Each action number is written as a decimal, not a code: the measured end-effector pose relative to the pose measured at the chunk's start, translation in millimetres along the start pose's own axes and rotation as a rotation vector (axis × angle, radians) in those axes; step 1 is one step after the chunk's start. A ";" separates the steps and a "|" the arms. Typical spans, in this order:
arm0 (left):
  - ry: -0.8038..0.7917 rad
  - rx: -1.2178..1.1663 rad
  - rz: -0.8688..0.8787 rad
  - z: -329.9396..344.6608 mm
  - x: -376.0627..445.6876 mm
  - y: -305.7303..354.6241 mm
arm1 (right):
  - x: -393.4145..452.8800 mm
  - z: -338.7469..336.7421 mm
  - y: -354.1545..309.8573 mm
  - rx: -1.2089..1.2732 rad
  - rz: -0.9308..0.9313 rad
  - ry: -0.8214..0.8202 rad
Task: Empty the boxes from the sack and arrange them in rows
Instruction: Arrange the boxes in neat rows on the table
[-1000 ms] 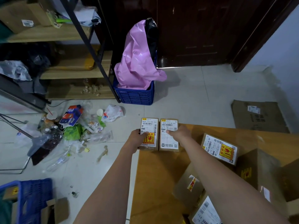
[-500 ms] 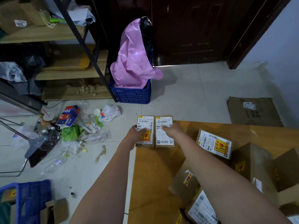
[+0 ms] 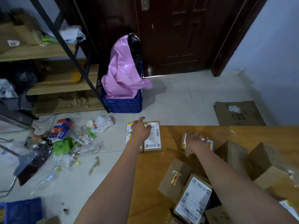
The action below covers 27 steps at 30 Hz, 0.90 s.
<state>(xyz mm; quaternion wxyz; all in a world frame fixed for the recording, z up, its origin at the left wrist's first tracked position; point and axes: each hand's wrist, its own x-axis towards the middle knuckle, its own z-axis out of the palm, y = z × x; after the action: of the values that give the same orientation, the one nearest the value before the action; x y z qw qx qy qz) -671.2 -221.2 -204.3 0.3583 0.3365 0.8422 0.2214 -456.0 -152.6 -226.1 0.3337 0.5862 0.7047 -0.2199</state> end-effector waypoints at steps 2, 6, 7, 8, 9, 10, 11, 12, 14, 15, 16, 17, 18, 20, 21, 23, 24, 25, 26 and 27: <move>-0.042 0.016 0.030 10.9 -6.6 9.4 | -2.3 5.6 6.4 -0.028 -0.012 0.018; -0.091 0.010 0.037 25.1 -15.0 19.3 | -7.0 7.0 13.1 0.052 -0.053 0.106; -0.093 -0.007 0.040 27.3 -16.6 20.7 | -8.6 5.4 13.8 0.095 -0.069 0.121; -0.099 -0.031 0.040 28.2 -19.9 23.7 | -10.3 2.6 14.0 0.142 -0.085 0.150; -0.109 -0.059 0.045 29.2 -22.7 26.1 | -12.4 -1.1 13.7 0.187 -0.102 0.186; -0.125 -0.094 0.047 29.2 -26.0 29.1 | -15.8 -6.1 12.1 0.233 -0.115 0.227; -0.146 -0.135 0.040 29.2 -28.2 32.1 | -19.6 -11.4 10.1 0.288 -0.119 0.273; -0.173 -0.181 0.019 29.5 -30.3 35.4 | -22.8 -16.6 7.6 0.351 -0.114 0.315; -0.227 -0.274 -0.018 30.5 -35.9 43.0 | -30.1 -27.5 1.9 0.481 -0.097 0.363; -0.261 -0.324 -0.033 30.3 -39.6 46.8 | -32.3 -31.9 -0.7 0.546 -0.099 0.360; -0.296 -0.367 -0.042 29.7 -42.9 49.7 | -34.3 -35.6 -2.8 0.617 -0.110 0.337; -0.328 -0.401 -0.046 30.3 -44.4 50.7 | -36.8 -38.2 -4.4 0.696 -0.133 0.306; -0.352 -0.440 -0.046 30.9 -45.5 51.2 | -40.0 -39.9 -5.2 0.769 -0.158 0.277; -0.360 -0.496 -0.026 30.1 -48.6 50.7 | -46.4 -42.2 -4.9 0.858 -0.193 0.246; -0.357 -0.500 -0.013 28.9 -49.4 50.3 | -48.4 -42.6 -4.1 0.881 -0.204 0.231; -0.372 -0.471 0.023 26.1 -49.8 49.5 | -51.7 -41.9 -2.4 0.914 -0.230 0.176; -0.386 -0.453 0.043 24.6 -50.2 49.6 | -52.8 -41.0 -1.2 0.931 -0.249 0.142; -0.390 -0.445 0.054 23.1 -50.0 49.7 | -52.0 -39.9 0.0 0.953 -0.269 0.109; -0.381 -0.451 0.051 20.6 -50.5 49.6 | -50.8 -38.9 1.3 0.983 -0.285 0.081; -0.366 -0.464 0.036 18.4 -49.7 48.6 | -49.3 -38.1 3.0 1.023 -0.295 0.056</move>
<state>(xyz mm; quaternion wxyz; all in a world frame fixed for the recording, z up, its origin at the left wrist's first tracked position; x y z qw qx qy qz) -611.8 -222.0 -163.7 0.5675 0.2949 0.6844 0.3501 -456.8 -158.7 -164.1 -0.0481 0.5743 0.5912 -0.5642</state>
